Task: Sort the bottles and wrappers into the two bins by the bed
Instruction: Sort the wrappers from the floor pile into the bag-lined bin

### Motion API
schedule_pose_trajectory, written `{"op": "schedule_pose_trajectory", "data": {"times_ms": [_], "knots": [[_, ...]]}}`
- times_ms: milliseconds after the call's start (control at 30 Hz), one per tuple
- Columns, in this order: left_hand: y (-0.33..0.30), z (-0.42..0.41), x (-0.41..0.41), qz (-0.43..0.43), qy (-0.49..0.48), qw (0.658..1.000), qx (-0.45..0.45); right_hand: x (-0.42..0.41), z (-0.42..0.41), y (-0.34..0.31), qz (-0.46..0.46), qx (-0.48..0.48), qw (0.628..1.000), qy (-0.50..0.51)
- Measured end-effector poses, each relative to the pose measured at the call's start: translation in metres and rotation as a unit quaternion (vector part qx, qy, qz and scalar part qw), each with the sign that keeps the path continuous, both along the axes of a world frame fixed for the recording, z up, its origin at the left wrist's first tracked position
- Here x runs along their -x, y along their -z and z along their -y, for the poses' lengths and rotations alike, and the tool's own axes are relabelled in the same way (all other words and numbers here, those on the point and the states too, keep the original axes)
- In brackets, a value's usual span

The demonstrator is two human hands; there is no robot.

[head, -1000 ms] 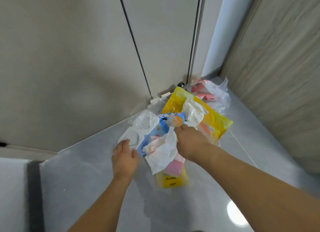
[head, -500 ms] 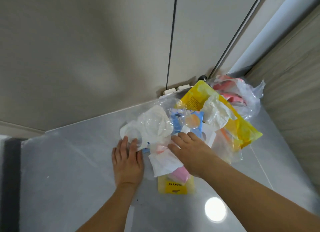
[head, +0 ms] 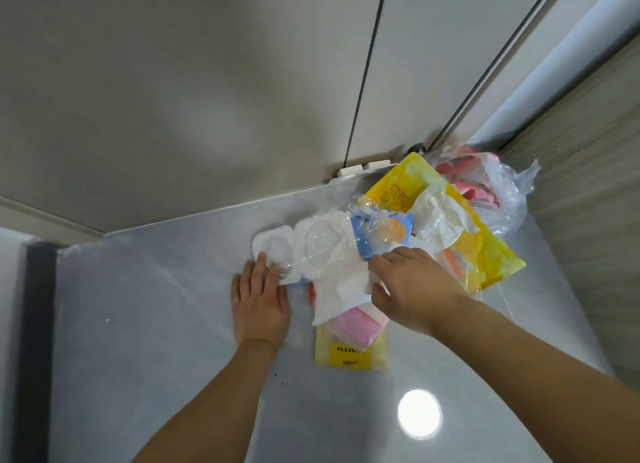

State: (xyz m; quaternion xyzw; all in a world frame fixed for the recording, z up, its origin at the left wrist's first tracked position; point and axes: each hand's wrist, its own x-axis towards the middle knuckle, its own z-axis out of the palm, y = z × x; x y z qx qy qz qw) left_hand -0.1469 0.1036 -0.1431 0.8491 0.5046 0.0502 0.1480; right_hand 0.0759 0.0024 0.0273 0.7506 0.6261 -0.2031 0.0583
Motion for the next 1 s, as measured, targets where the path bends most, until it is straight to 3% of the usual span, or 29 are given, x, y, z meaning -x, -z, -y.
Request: {"op": "schedule_pose_trajectory", "data": {"times_ms": [167,300,400,633,767,1000], "knots": [[-0.032,-0.018,-0.008,-0.108,0.048,0.992,0.033,-0.016,0.018,-0.054,-0.021,0.008,0.996,0.081],[-0.086,-0.035,-0.022,-0.232,0.178,0.956,0.014,-0.027,0.032,-0.070,-0.040,0.010,0.991,0.130],[-0.129,-0.035,-0.039,-0.263,0.190,0.946,0.010,-0.034,0.042,-0.074,-0.068,-0.024,0.974,0.213],[-0.234,-0.021,-0.082,-0.186,0.228,0.945,0.144,-0.051,0.075,-0.112,-0.107,-0.069,0.951,0.281],[-0.295,0.001,-0.114,-0.114,0.227,0.937,0.240,-0.064,0.101,-0.134,-0.037,-0.085,0.956,0.279],[-0.342,0.043,-0.163,-0.083,0.293,0.932,0.195,-0.086,0.173,-0.162,0.044,-0.071,0.964,0.254]]}}
